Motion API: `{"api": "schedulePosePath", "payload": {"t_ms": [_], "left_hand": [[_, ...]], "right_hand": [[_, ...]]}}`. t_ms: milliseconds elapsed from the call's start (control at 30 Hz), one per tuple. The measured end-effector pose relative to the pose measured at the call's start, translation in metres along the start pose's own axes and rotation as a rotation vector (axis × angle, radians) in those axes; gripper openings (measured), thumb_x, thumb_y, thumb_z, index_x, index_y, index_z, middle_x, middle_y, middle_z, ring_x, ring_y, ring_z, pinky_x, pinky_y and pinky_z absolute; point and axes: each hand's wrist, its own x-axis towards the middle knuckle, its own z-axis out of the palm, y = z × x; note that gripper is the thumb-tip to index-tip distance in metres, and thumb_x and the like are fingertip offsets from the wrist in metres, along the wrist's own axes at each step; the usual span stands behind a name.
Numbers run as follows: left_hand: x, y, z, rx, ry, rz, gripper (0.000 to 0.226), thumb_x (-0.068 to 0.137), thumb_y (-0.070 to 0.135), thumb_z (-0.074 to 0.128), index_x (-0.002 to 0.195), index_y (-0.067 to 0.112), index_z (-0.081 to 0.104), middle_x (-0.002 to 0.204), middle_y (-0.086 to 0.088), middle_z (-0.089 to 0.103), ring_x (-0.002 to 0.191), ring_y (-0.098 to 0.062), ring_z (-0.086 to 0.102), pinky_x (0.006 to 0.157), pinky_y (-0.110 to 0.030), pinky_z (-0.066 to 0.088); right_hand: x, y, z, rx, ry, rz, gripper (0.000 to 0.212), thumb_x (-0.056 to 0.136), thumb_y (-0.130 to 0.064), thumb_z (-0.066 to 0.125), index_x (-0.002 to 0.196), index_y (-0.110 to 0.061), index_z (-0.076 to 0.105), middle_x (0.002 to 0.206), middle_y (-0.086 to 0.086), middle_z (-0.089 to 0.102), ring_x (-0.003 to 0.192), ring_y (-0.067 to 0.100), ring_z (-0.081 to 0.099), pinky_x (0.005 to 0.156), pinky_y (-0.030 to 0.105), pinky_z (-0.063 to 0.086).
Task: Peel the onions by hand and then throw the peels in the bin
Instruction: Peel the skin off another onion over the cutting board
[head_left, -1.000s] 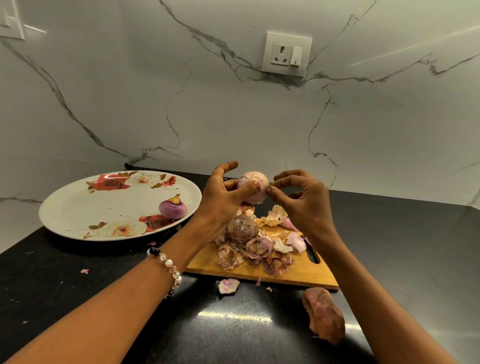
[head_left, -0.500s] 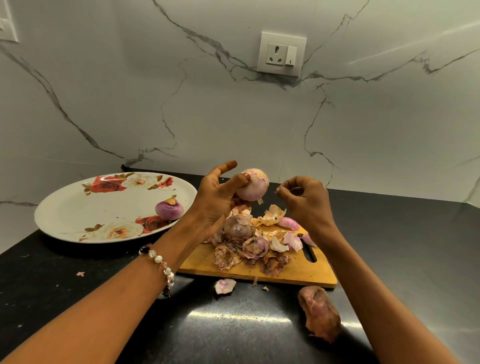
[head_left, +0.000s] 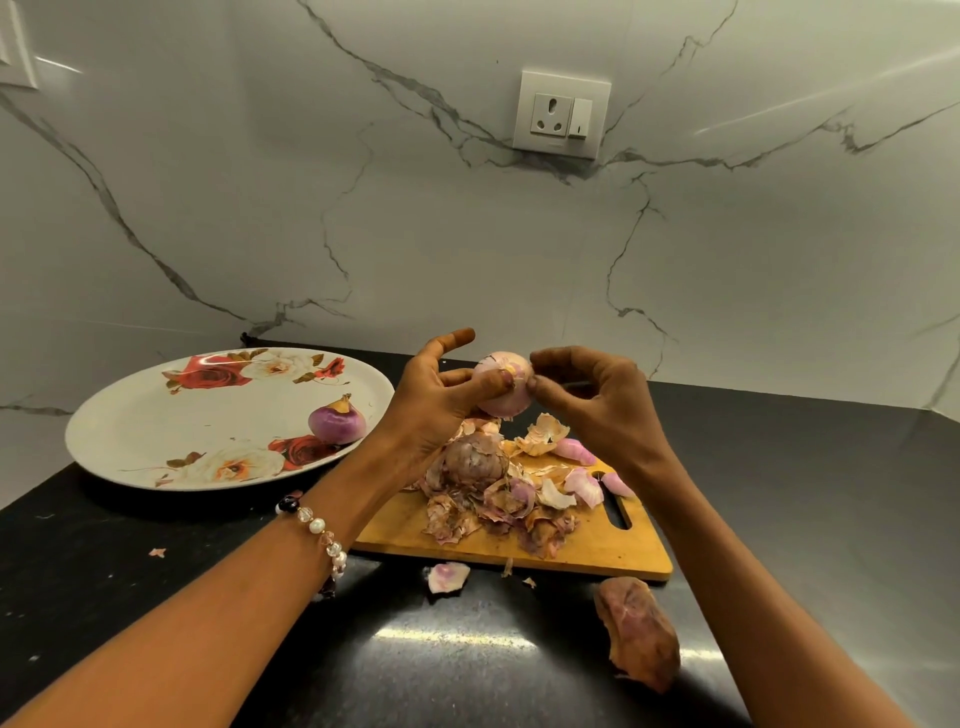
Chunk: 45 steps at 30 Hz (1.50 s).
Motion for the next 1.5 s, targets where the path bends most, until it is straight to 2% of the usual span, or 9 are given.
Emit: {"api": "schedulePosePath", "payload": {"t_ms": [200, 367, 467, 700, 867, 1033, 1167, 1300, 1500], "left_hand": [[-0.001, 0.001, 0.0, 0.113, -0.01, 0.036, 0.084, 0.062, 0.033, 0.076, 0.138, 0.023, 0.04, 0.117, -0.016, 0.065, 0.101, -0.025, 0.067, 0.083, -0.035, 0.057], [-0.002, 0.004, 0.0, 0.071, -0.006, 0.031, 0.082, 0.063, 0.03, 0.076, 0.137, 0.02, 0.042, 0.117, -0.017, 0.065, 0.101, -0.027, 0.067, 0.086, -0.04, 0.056], [-0.003, 0.005, 0.0, 0.049, -0.009, 0.021, 0.083, 0.063, 0.03, 0.075, 0.138, 0.018, 0.041, 0.115, -0.018, 0.066, 0.1, -0.027, 0.067, 0.083, -0.038, 0.058], [0.0, 0.005, -0.003, 0.058, 0.0, 0.012, 0.085, 0.062, 0.033, 0.074, 0.139, 0.02, 0.04, 0.118, -0.019, 0.064, 0.103, -0.029, 0.066, 0.085, -0.038, 0.057], [-0.001, 0.003, -0.001, 0.092, -0.01, 0.014, 0.083, 0.065, 0.032, 0.073, 0.14, 0.02, 0.039, 0.116, -0.02, 0.065, 0.1, -0.027, 0.067, 0.079, -0.032, 0.058], [0.0, 0.004, 0.001, 0.063, 0.006, 0.014, 0.084, 0.063, 0.034, 0.074, 0.138, 0.021, 0.041, 0.115, -0.018, 0.065, 0.1, -0.027, 0.067, 0.082, -0.037, 0.058], [0.001, 0.005, -0.001, 0.052, 0.035, 0.008, 0.084, 0.063, 0.034, 0.075, 0.138, 0.022, 0.04, 0.116, -0.019, 0.065, 0.1, -0.028, 0.067, 0.082, -0.038, 0.058], [0.0, 0.003, 0.001, 0.041, 0.066, -0.002, 0.081, 0.066, 0.031, 0.076, 0.138, 0.023, 0.04, 0.118, -0.019, 0.064, 0.099, -0.026, 0.067, 0.077, -0.033, 0.059], [-0.001, -0.001, 0.003, 0.023, 0.067, -0.024, 0.088, 0.06, 0.035, 0.077, 0.138, 0.021, 0.04, 0.118, -0.021, 0.063, 0.099, -0.029, 0.068, 0.081, -0.042, 0.058]], "right_hand": [[-0.004, -0.001, 0.007, -0.047, 0.032, -0.077, 0.028, 0.081, -0.003, 0.074, 0.108, 0.001, 0.069, 0.095, 0.0, 0.068, 0.082, 0.007, 0.068, 0.077, 0.013, 0.055], [-0.005, -0.002, 0.007, -0.096, 0.101, -0.14, 0.022, 0.08, 0.001, 0.075, 0.102, 0.002, 0.072, 0.09, -0.004, 0.066, 0.074, 0.0, 0.064, 0.072, 0.007, 0.052], [-0.004, 0.0, 0.009, -0.136, 0.14, -0.185, 0.019, 0.081, 0.003, 0.073, 0.099, 0.003, 0.072, 0.088, -0.004, 0.066, 0.074, 0.006, 0.065, 0.071, 0.006, 0.051], [-0.004, 0.004, 0.004, 0.012, 0.058, -0.1, 0.027, 0.083, -0.006, 0.072, 0.109, 0.001, 0.068, 0.096, -0.003, 0.069, 0.083, -0.003, 0.069, 0.074, 0.012, 0.054], [-0.005, 0.006, 0.006, -0.03, 0.088, -0.109, 0.021, 0.082, -0.002, 0.072, 0.103, 0.002, 0.071, 0.091, -0.003, 0.068, 0.077, -0.01, 0.066, 0.07, 0.008, 0.053], [-0.005, 0.004, 0.008, -0.056, 0.157, -0.126, 0.018, 0.084, -0.002, 0.071, 0.102, 0.0, 0.072, 0.088, -0.002, 0.069, 0.071, 0.005, 0.068, 0.07, 0.011, 0.054], [-0.005, 0.0, 0.005, 0.043, 0.125, -0.114, 0.023, 0.086, -0.005, 0.069, 0.106, -0.014, 0.068, 0.091, -0.005, 0.07, 0.084, 0.006, 0.071, 0.074, 0.016, 0.056], [-0.005, 0.001, 0.009, -0.064, 0.12, -0.153, 0.02, 0.083, -0.004, 0.073, 0.103, -0.006, 0.072, 0.098, 0.005, 0.072, 0.079, 0.007, 0.07, 0.074, 0.013, 0.055], [-0.006, 0.004, 0.015, -0.191, 0.198, -0.235, 0.01, 0.082, -0.003, 0.074, 0.091, -0.001, 0.074, 0.096, 0.011, 0.072, 0.08, 0.017, 0.068, 0.074, 0.017, 0.056]]}}
